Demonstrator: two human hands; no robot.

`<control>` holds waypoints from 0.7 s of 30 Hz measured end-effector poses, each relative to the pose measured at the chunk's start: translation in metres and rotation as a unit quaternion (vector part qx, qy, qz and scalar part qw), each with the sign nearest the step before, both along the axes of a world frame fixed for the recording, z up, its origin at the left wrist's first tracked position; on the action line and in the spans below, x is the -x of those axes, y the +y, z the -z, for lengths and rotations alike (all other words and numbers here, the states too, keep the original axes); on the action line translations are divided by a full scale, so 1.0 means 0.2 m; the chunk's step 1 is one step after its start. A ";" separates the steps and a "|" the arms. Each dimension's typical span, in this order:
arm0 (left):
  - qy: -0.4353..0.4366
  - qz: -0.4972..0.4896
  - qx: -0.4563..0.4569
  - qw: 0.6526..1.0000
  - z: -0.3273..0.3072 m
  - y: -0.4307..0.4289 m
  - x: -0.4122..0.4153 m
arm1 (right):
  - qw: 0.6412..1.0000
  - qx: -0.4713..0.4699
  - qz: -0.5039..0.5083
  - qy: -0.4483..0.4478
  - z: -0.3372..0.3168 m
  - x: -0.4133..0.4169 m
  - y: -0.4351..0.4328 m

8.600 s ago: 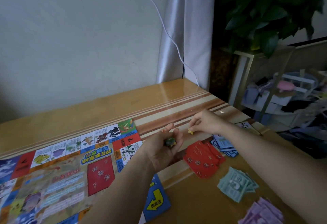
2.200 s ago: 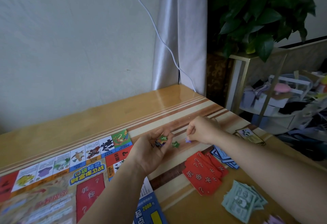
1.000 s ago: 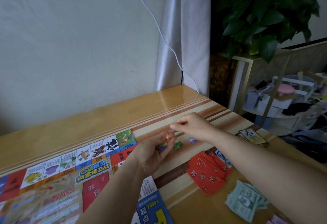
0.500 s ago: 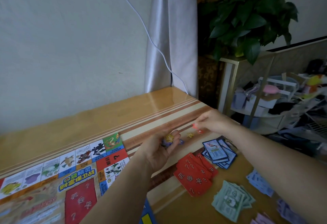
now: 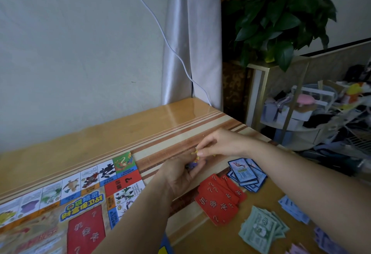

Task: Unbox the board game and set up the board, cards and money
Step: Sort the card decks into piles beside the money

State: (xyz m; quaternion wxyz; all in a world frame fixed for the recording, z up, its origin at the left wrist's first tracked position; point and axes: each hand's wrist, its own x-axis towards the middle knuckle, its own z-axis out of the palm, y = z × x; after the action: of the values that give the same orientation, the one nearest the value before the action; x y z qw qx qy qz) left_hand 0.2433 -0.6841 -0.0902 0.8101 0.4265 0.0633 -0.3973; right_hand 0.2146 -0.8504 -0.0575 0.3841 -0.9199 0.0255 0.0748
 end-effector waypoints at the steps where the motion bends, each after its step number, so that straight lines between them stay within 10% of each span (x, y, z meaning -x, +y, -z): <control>1: -0.002 0.000 -0.005 1.000 0.00 -0.01 0.00 | 1.000 0.008 -0.010 0.002 0.00 -0.01 0.01; 15: 0.011 -0.010 0.029 0.999 -0.02 0.00 -0.01 | 0.971 -0.166 0.174 -0.006 0.04 -0.04 -0.03; 21: -0.003 -0.027 -0.008 1.000 0.01 -0.01 -0.01 | 0.986 0.056 0.154 -0.005 0.12 -0.05 -0.09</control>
State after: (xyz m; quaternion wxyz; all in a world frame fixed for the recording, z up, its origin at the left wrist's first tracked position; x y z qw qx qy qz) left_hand 0.2458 -0.6857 -0.0924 0.8174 0.4320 0.0752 -0.3737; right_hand 0.2247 -0.8678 -0.0807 0.3385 -0.9256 0.1691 0.0091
